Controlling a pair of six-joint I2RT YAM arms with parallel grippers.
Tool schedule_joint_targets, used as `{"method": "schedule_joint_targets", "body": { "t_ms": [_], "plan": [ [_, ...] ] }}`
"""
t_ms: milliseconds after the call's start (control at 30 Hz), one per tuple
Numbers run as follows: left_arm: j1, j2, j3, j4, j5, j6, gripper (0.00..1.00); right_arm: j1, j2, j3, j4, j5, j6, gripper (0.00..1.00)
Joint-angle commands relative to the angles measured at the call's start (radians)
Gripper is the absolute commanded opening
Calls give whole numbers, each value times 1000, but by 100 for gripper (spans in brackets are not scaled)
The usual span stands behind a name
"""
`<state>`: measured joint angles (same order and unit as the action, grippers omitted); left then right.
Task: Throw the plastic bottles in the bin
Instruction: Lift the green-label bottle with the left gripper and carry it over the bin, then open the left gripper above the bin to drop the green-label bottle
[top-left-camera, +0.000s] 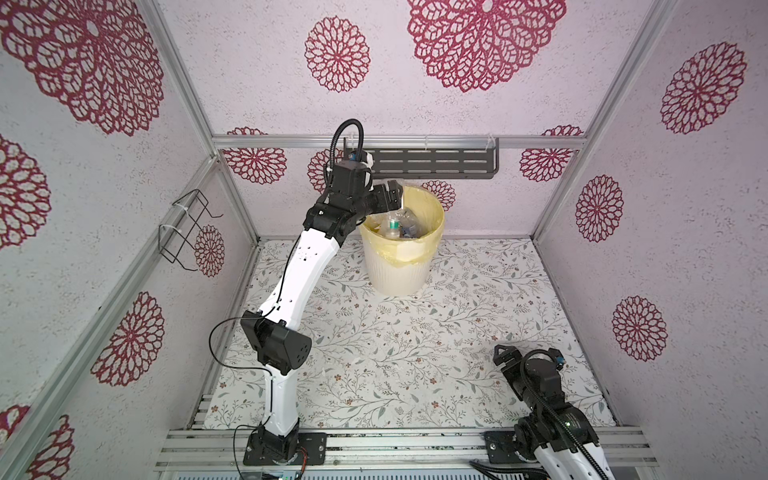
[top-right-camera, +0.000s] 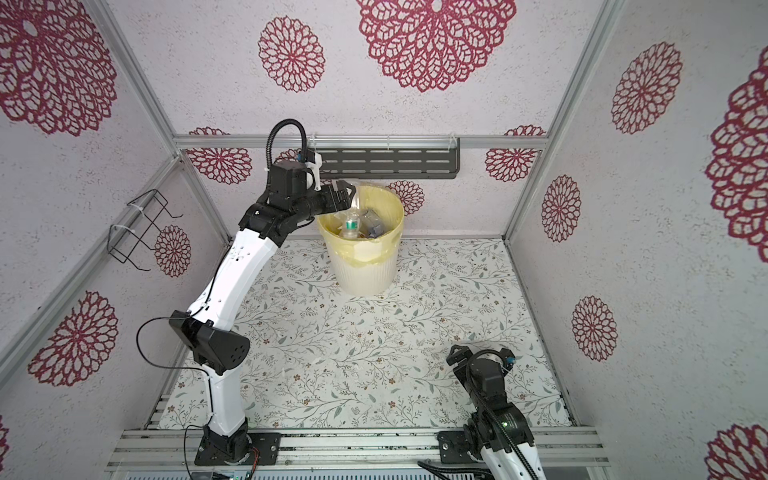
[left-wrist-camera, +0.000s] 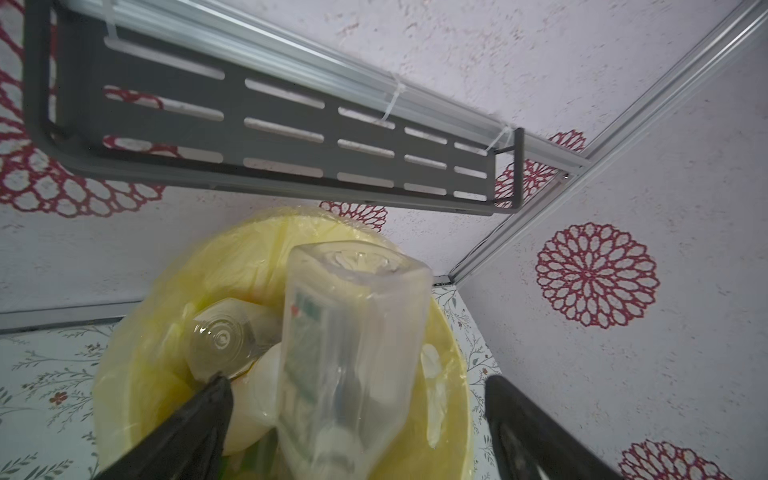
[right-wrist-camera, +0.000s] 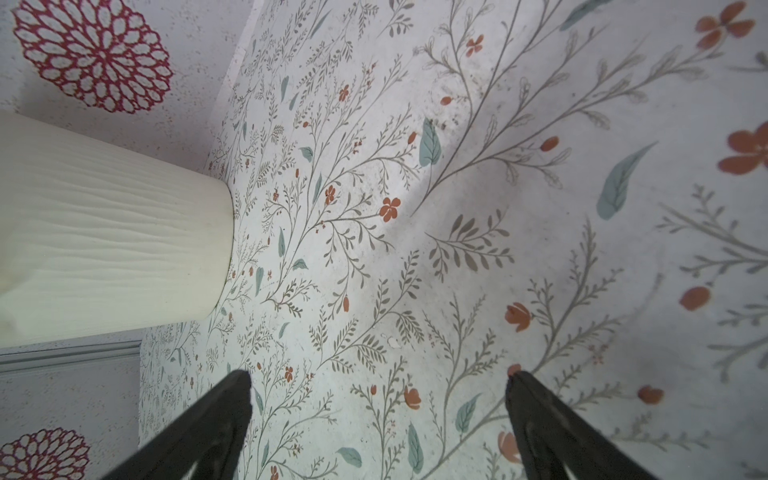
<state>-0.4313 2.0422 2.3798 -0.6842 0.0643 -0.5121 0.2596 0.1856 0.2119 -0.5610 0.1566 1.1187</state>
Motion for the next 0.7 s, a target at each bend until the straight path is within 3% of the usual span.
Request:
{"method": "schedule_joint_targets", "body": {
  "t_ms": [0, 267, 667],
  "plan": [
    [-1, -58, 43, -37, 41, -22, 97, -3, -17, 62, -30, 38, 9, 99],
    [9, -279, -115, 13, -9, 8, 97, -3, -32, 75, -48, 38, 2, 99],
    [37, -450, -424, 48, -55, 28, 97, -3, -22, 79, -45, 16, -14, 99]
  ]
}}
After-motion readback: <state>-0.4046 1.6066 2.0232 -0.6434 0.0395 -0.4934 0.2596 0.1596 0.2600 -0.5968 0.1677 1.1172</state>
